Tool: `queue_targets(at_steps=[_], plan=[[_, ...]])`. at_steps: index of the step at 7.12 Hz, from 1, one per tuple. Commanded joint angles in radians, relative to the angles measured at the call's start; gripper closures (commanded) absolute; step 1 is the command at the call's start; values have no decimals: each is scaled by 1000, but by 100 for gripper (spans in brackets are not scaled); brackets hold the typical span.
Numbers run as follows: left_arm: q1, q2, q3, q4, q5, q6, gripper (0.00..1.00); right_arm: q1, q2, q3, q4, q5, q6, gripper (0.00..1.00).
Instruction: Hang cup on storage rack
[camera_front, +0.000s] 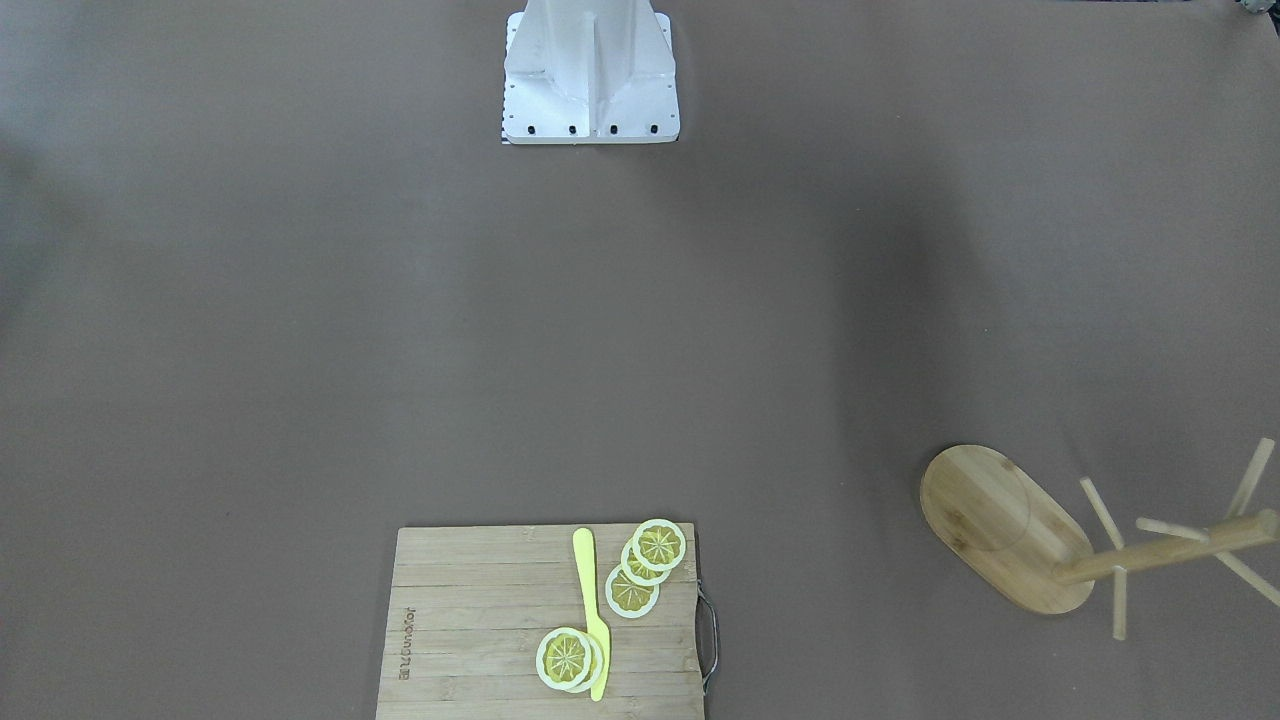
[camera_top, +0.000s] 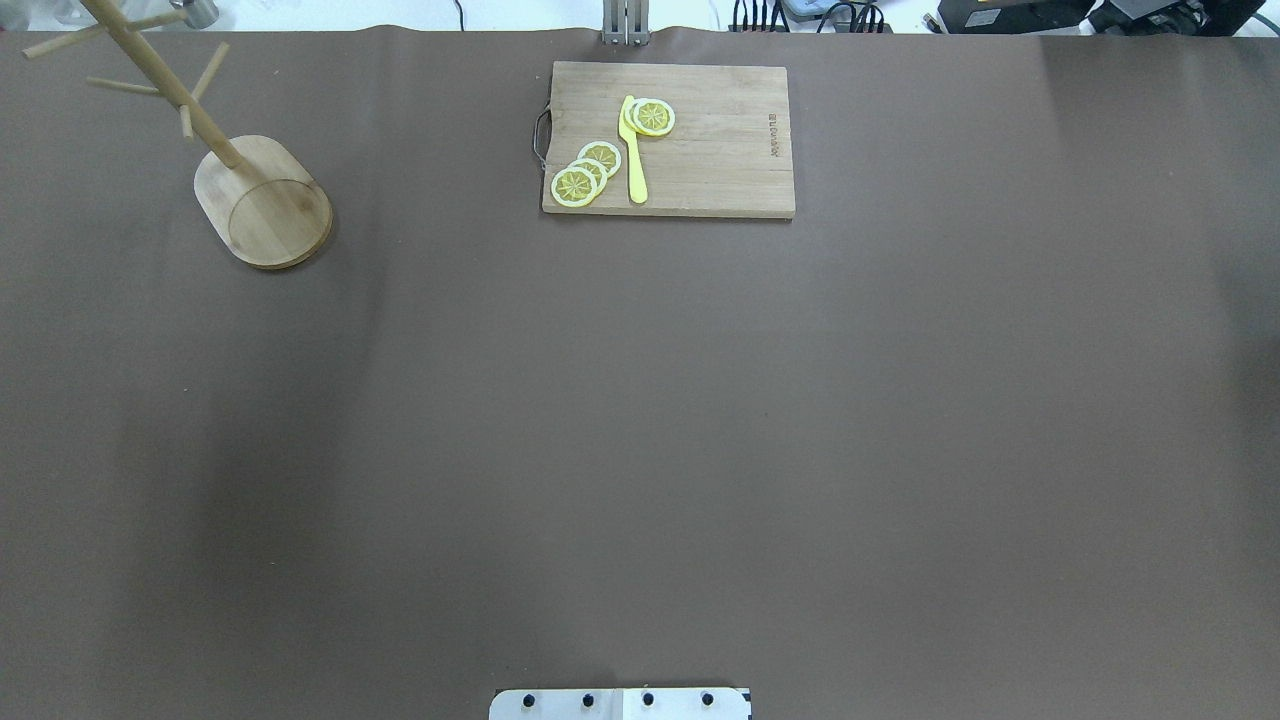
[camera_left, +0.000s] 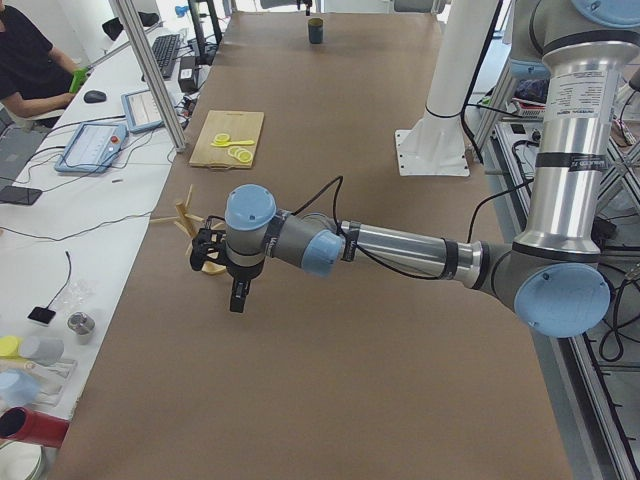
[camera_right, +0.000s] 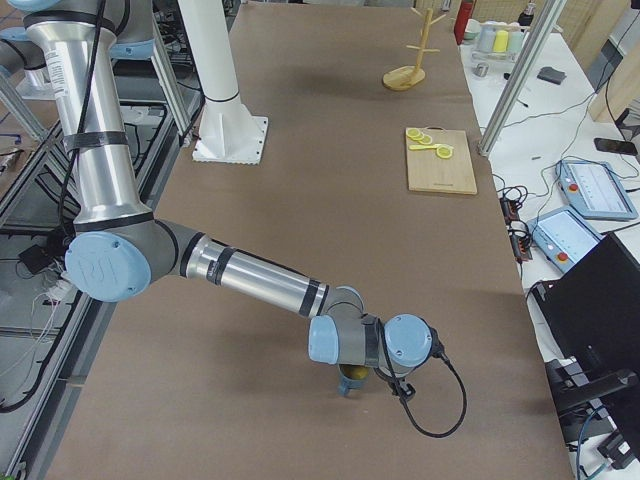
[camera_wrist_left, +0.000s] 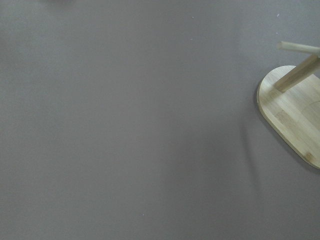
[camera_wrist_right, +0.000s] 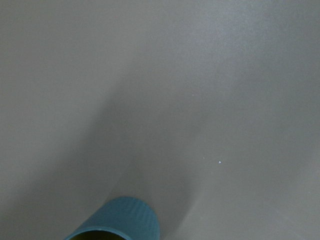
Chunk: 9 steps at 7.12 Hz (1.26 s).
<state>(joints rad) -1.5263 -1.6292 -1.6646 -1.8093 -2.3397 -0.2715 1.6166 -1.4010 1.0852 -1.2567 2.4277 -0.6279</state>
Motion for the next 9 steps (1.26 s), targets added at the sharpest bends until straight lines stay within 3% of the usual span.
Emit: queue_targets(at_steps=[1,5,6,7,8,9], plan=[[0,-4,2,5,0,0,2,-1,-10,-14,5,7,-4,0],[0,-6,2,-1,-1,2,2,-55,-13,-25,5,1,-6,3],[0,-8,6,-1,-1,2,2,-58,-15,-25,5,-1,-9,14],[0,-8,5,-1,-1,2,2,-67,-16,-30,5,-9,-30,66],[0,-8,8,-1,-1,2,2,-79,-21,-30,6,-12,-53,100],[0,-8,8,-1,-1,2,2,-80,-48,-18,38,-9,-55,100]])
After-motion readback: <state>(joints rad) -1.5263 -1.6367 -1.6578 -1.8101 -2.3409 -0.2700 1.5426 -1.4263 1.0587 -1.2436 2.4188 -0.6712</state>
